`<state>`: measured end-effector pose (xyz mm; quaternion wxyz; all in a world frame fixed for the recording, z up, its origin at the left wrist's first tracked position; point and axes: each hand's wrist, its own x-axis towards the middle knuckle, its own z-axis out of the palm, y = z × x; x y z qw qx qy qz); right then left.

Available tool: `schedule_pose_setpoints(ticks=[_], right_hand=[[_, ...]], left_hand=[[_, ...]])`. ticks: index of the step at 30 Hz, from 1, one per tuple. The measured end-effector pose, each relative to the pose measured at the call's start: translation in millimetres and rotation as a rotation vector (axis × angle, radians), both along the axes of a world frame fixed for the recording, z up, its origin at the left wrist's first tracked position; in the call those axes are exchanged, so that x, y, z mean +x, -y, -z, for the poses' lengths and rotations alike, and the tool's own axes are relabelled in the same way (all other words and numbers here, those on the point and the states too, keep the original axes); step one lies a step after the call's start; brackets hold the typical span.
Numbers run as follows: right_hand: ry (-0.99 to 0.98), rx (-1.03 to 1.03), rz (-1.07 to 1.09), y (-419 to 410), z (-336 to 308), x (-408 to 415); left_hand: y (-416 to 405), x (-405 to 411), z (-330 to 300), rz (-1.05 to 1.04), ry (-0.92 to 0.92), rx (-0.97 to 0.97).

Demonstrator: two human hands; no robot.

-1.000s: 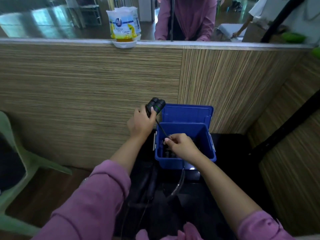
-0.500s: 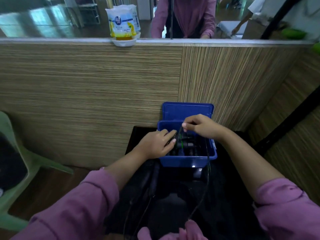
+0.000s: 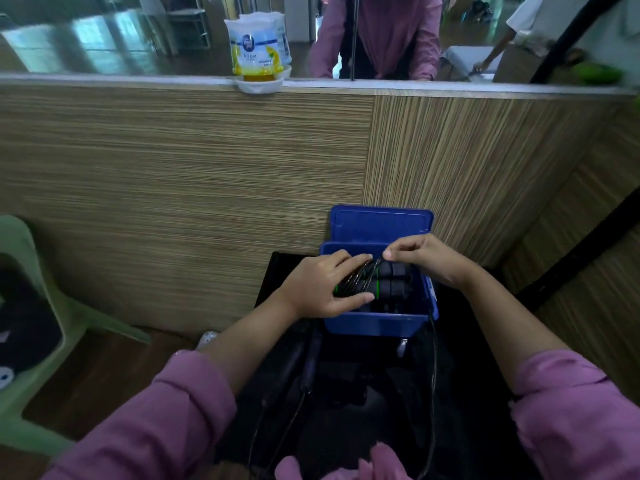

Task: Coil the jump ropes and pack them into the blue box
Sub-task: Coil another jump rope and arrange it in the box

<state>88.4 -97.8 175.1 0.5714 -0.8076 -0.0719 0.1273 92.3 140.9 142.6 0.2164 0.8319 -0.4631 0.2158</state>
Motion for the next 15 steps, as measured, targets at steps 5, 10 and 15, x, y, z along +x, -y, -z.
schedule_pose_setpoints(ticks=[5, 10, 15], right_hand=[[-0.126, 0.316, 0.169, -21, 16, -4], [-0.234, 0.438, 0.245, -70, 25, -16], [-0.198, 0.28, 0.28, -91, 30, -22]], left_hand=[[6, -1, -12, -0.199, -0.101, -0.154], [7, 10, -10, -0.407, -0.262, -0.275], [7, 12, -7, -0.57, -0.266, -0.244]])
